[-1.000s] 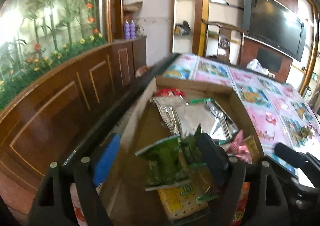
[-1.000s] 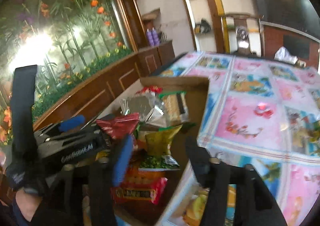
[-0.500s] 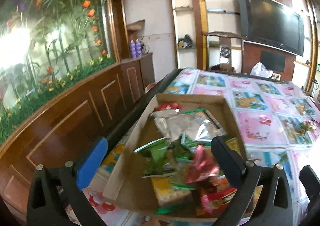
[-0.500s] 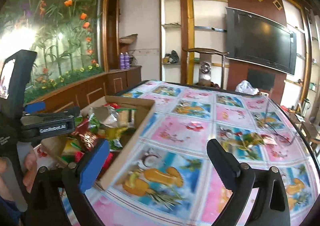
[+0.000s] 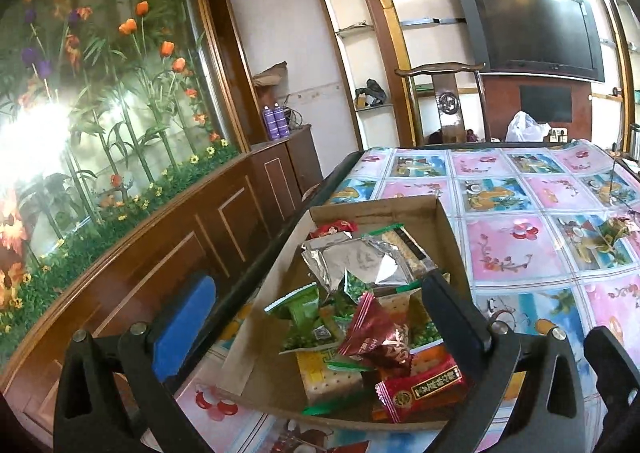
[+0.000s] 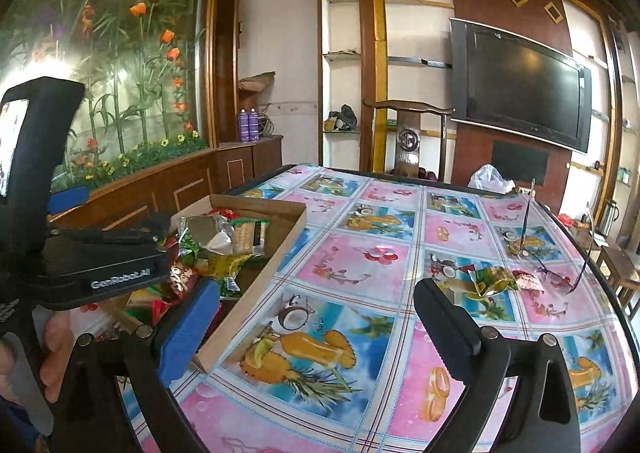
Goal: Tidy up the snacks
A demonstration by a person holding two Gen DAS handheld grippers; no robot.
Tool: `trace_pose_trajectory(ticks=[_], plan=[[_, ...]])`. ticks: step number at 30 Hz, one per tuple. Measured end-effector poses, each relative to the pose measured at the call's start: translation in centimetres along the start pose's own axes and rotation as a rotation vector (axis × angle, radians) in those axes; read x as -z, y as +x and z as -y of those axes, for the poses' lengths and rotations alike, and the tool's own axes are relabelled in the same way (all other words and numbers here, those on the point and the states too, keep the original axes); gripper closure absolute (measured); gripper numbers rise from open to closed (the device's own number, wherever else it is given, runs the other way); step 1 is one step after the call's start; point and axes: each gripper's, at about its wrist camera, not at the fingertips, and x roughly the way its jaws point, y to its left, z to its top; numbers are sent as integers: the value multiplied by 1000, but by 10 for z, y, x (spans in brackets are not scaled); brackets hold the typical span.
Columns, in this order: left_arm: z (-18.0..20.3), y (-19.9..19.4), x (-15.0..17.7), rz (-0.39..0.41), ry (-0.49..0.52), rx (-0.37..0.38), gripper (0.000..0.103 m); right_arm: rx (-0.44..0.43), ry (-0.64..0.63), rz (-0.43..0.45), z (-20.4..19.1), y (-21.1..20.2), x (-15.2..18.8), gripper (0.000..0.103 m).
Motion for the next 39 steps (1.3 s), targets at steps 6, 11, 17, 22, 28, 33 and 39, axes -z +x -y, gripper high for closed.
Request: trace_pose_trajectory(ticks=[6,11,17,22,28,33,39], plan=[[-9,10,7,-25,-7,-33,0,-8,-53,-6,-12,0,2,3],[-18,20,13,-64,-26,-36,0,1,-84,-7,-18,1,4,3],[-21,17,15,-51,-28,-39,0,2,-88,-5,-19,0,4,3],[-20,15,15,-41,-23,-43,0,6,-97,-4,-20,1,5,3],[-20,12,15,-29,-20,-44,0,9,-101,-2,-20,0,5,3],[-20,10,13,-26,-19,-44,0,11,-103,-3,-20,0,5,3],[-19,9,12,-24,-17,-39,0,10,-102,-3,-20,0,5,3]])
